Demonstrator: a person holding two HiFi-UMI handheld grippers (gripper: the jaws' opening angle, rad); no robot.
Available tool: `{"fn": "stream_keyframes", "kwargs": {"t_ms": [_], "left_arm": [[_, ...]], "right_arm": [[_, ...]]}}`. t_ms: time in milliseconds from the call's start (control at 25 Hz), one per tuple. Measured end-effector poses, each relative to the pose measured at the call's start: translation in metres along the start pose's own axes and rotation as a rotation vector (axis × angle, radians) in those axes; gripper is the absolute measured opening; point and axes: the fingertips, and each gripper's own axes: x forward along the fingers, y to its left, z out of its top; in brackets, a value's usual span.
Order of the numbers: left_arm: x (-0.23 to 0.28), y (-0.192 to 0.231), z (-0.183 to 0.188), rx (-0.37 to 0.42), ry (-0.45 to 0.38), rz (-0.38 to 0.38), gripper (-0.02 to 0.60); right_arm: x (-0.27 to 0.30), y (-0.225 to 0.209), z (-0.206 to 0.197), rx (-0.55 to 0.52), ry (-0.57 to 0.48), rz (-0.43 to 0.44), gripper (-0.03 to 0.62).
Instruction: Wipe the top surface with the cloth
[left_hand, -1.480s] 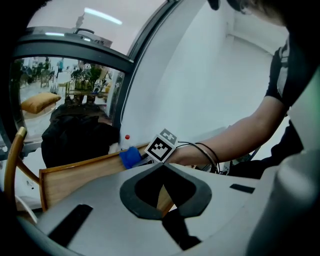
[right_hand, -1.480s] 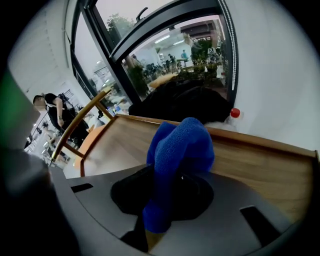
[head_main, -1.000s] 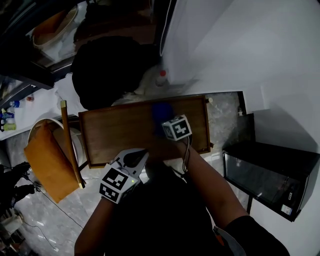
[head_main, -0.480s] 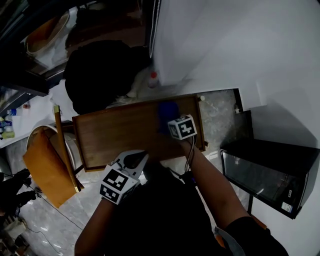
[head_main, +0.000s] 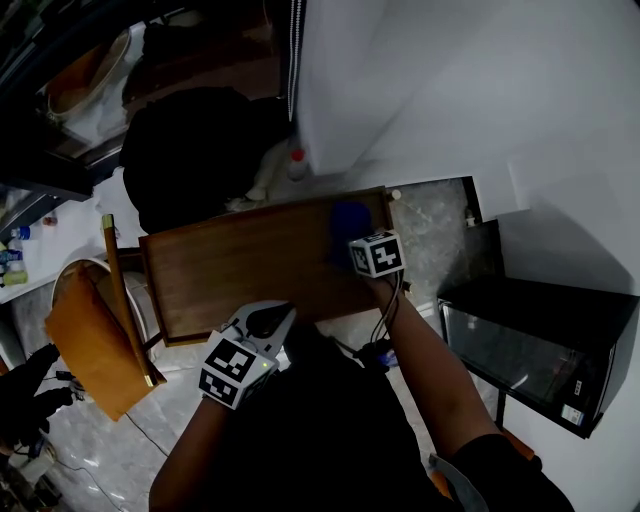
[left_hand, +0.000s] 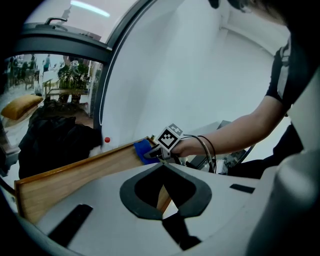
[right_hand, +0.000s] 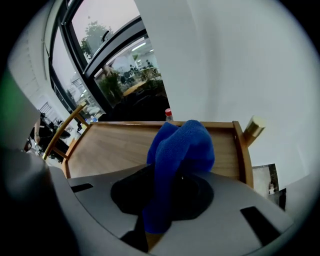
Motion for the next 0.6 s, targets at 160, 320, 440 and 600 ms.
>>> {"fn": "stream_keyframes", "kwargs": {"t_ms": [160, 320, 440, 600], "left_arm": [[0.001, 0.002, 0.001, -0.001, 0.001, 0.006, 0.005], [-0.002, 0.003, 0.002, 0.0, 0.0, 0.015, 0.005], [-0.004, 0.004, 0.002, 0.0, 0.002, 0.022, 0.005], [-0.007, 0.004, 0.003, 0.001, -0.001, 0.027, 0.005]], "right_arm": [[-0.004, -0.014, -0.003, 0.009, 0.01, -0.017, 0.081], [-0.008, -0.023, -0.004, 0.003, 0.011, -0.022, 0.081], [-0.012, -0.032, -0.004, 0.0, 0.018, -0.043, 0.081], [-0.016, -0.044, -0.005, -0.001, 0.023, -0.07, 0.081]]}}
